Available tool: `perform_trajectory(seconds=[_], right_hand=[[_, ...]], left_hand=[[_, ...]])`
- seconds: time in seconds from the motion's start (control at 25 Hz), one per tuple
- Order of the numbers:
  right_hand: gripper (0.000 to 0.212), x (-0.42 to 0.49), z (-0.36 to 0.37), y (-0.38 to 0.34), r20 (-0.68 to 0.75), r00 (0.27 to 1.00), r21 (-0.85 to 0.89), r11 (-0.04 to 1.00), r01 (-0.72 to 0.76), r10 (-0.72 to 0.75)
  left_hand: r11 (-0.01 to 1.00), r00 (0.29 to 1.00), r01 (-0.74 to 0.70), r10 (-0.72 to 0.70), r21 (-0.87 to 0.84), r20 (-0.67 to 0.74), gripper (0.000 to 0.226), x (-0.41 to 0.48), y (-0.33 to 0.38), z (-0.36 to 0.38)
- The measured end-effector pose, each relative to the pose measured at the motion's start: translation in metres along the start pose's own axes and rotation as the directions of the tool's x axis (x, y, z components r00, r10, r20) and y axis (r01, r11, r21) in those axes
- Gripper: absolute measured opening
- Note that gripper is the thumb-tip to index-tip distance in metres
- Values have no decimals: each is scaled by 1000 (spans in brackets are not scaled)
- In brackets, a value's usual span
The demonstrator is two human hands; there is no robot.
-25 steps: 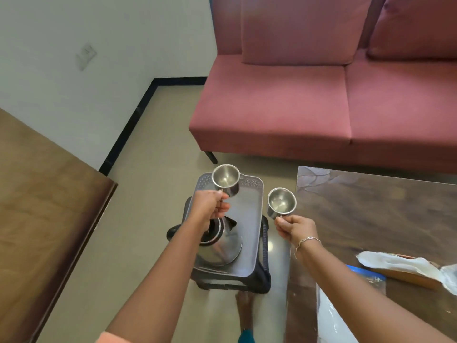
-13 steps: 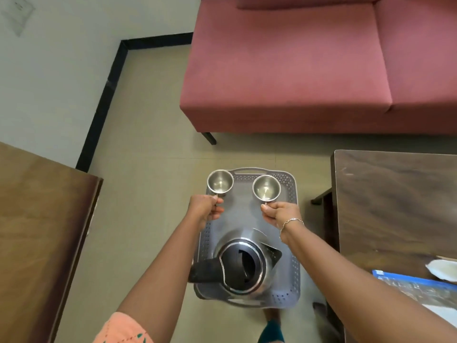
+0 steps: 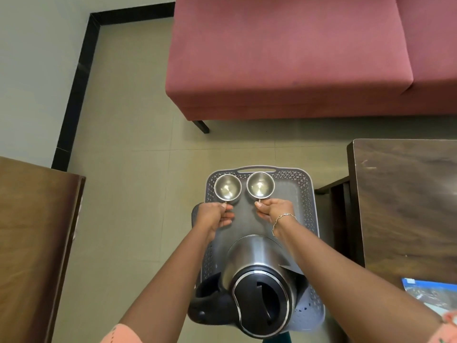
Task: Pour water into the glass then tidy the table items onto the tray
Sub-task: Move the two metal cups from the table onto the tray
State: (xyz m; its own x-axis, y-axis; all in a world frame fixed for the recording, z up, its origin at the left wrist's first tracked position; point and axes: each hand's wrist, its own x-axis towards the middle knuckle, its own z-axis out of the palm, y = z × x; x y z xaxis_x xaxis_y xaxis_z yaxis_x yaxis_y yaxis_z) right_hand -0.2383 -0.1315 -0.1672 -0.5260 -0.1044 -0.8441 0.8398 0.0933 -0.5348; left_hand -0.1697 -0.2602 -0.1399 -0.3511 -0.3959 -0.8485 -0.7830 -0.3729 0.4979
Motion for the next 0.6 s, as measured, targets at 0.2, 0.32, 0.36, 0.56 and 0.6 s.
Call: perform_trajectory(seconds=[0.2,0.32,0.36,0.56,0.6], right_hand=[[27,5,1,3,-14,1000,-16,1000,-24,24],[28,9,-3,3,-32,999,-11,1000,-27,26],[29,10,-4,4,-39,999,-12,999,-30,29],[28,13,-3,6,-38,997,30,998,-59,61],[29,12,-3,5,-30,998,33,998,-60,61]], left_hand=[[1000,999,-29,29,3,-16,29,6,-5,1],[999,999,-35,36,12,-18,29,9,-5,5],[999,999,-34,34,16,-19,29,9,-5,7],[999,1000,-18,19,50,-9,31,9,-5,11],[998,1000,-17,18,60,-9,31,8,-5,10]])
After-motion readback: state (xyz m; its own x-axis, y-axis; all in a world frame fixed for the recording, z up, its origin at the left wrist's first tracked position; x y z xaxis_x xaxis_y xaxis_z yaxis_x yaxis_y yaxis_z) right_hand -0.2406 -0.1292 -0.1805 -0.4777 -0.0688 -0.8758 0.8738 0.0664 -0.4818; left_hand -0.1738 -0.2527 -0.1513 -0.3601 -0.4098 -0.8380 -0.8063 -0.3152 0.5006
